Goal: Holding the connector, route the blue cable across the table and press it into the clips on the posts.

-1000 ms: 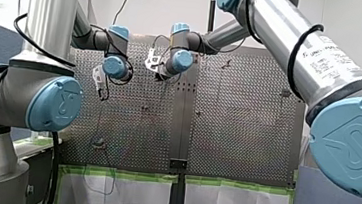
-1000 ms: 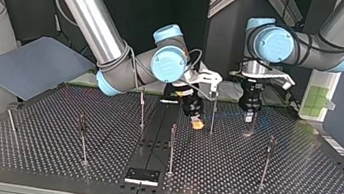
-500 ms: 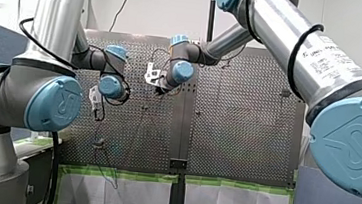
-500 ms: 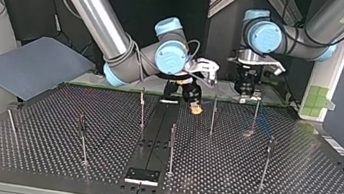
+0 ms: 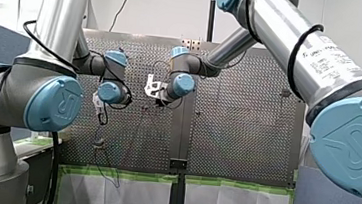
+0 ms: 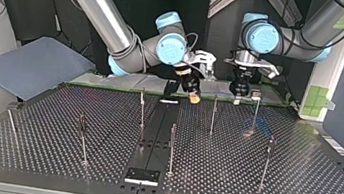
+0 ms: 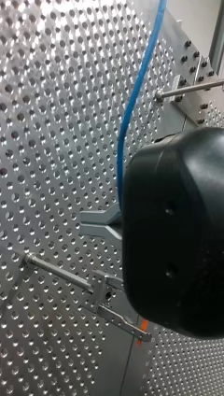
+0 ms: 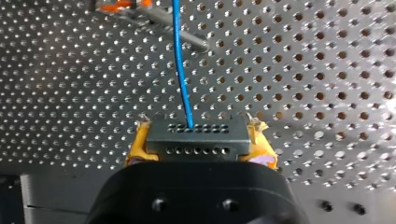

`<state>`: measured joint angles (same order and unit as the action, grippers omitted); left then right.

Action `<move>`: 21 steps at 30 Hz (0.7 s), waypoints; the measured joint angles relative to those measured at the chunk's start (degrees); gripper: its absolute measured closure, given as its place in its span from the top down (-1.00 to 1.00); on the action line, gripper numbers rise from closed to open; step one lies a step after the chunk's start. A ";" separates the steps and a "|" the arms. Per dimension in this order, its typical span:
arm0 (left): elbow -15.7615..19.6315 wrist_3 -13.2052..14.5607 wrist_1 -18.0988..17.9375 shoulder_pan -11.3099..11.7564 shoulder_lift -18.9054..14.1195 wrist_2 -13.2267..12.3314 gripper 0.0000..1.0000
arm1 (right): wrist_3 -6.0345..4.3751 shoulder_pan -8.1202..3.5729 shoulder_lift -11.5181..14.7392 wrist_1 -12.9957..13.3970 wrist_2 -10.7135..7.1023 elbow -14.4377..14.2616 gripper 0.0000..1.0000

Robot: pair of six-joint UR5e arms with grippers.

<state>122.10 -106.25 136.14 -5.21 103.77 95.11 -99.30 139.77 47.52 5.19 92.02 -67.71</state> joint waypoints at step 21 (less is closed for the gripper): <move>-2.49 0.27 -1.85 0.26 8.20 -0.49 -1.00 | -0.34 -3.02 -1.92 2.39 -0.43 -2.28 -1.00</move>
<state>119.62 -105.99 134.29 -4.95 111.97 94.62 -99.64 136.75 45.60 7.58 91.58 -70.00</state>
